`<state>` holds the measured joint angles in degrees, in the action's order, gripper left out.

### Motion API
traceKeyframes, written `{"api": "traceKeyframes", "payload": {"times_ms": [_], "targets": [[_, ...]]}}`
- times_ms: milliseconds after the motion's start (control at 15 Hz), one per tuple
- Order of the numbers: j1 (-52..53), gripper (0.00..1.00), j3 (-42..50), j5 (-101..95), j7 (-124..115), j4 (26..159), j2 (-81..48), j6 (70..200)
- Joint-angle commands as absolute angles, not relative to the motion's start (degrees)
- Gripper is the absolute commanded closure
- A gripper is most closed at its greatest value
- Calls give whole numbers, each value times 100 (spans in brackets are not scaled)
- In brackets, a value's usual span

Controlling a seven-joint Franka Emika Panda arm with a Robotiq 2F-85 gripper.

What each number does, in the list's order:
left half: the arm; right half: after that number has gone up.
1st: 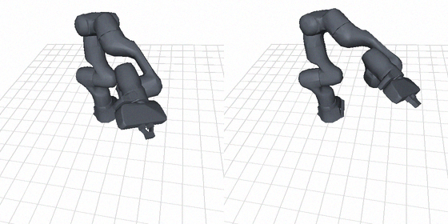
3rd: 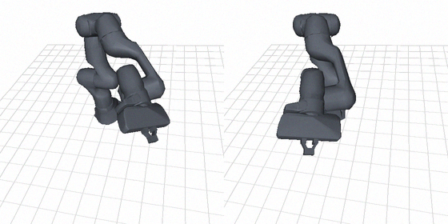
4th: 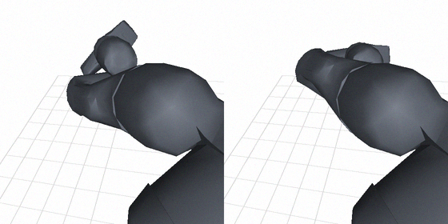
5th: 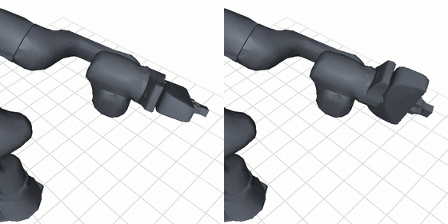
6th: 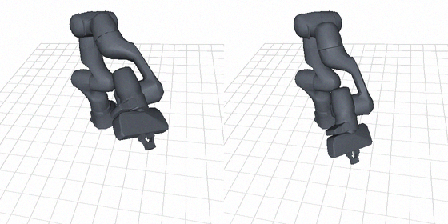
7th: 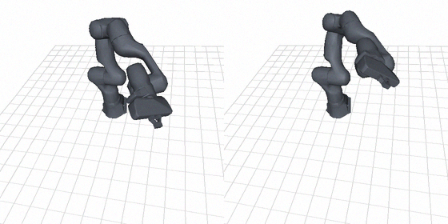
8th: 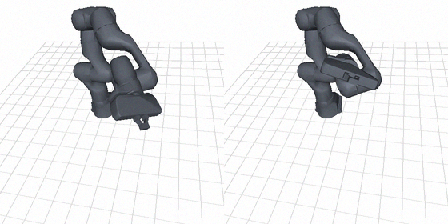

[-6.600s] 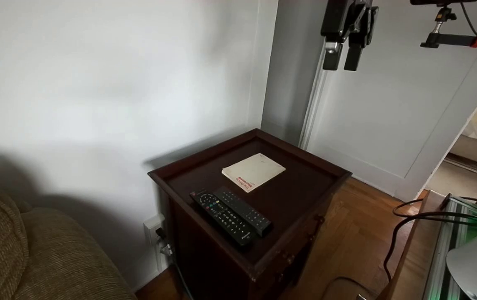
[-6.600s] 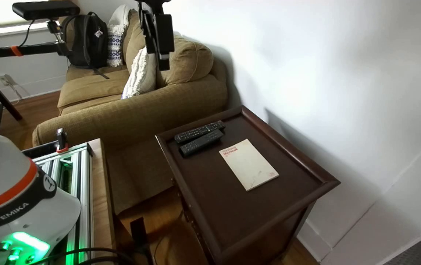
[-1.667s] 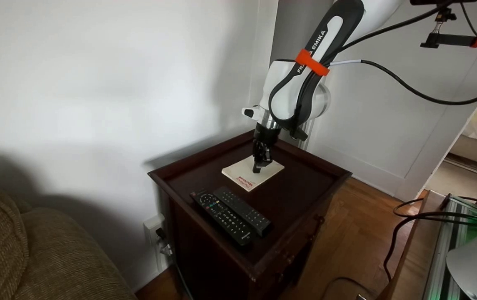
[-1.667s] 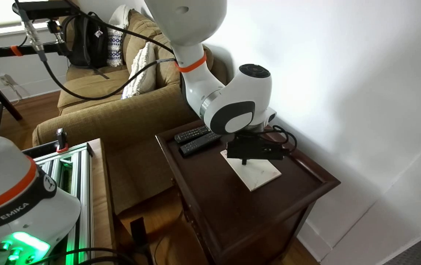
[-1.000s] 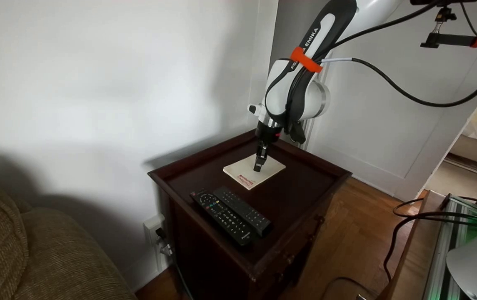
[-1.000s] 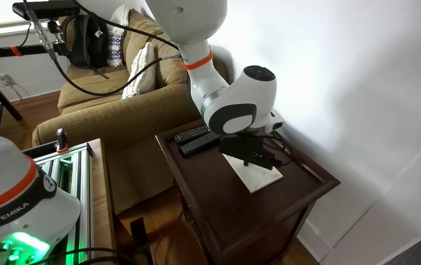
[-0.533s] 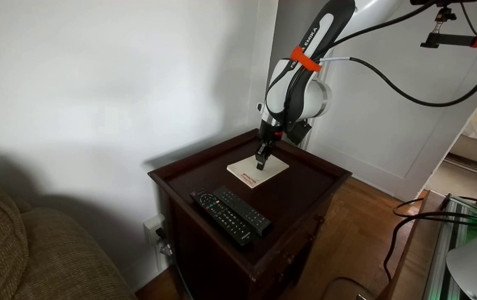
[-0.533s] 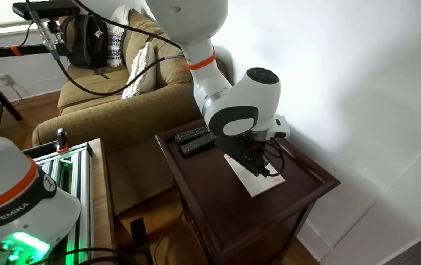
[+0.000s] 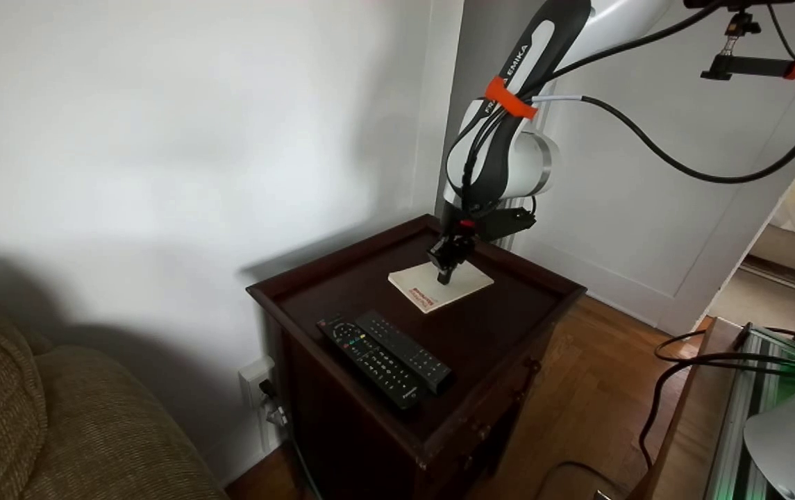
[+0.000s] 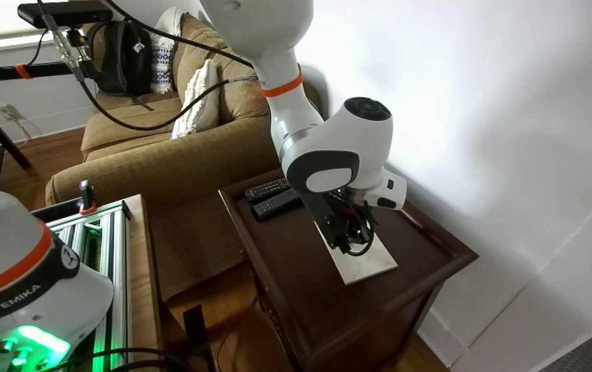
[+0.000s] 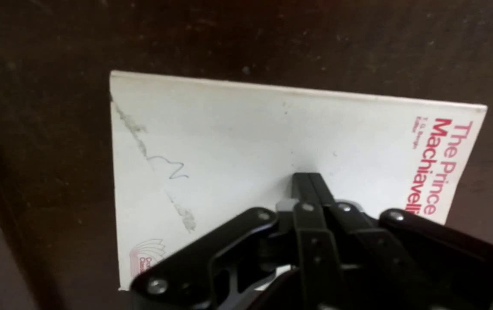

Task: Rotate the book on the worktop clockwise once

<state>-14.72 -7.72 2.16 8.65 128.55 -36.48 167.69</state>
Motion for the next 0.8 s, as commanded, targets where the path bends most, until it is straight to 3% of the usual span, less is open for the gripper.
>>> {"api": "traceKeyframes", "payload": {"times_ms": [0, 733], "targets": [[-1231, 100, -545, 593, 278, 13208, -3754, 16746], [-1359, 100, -1098, 2247, -875, 13253, -3860, 17189]]}}
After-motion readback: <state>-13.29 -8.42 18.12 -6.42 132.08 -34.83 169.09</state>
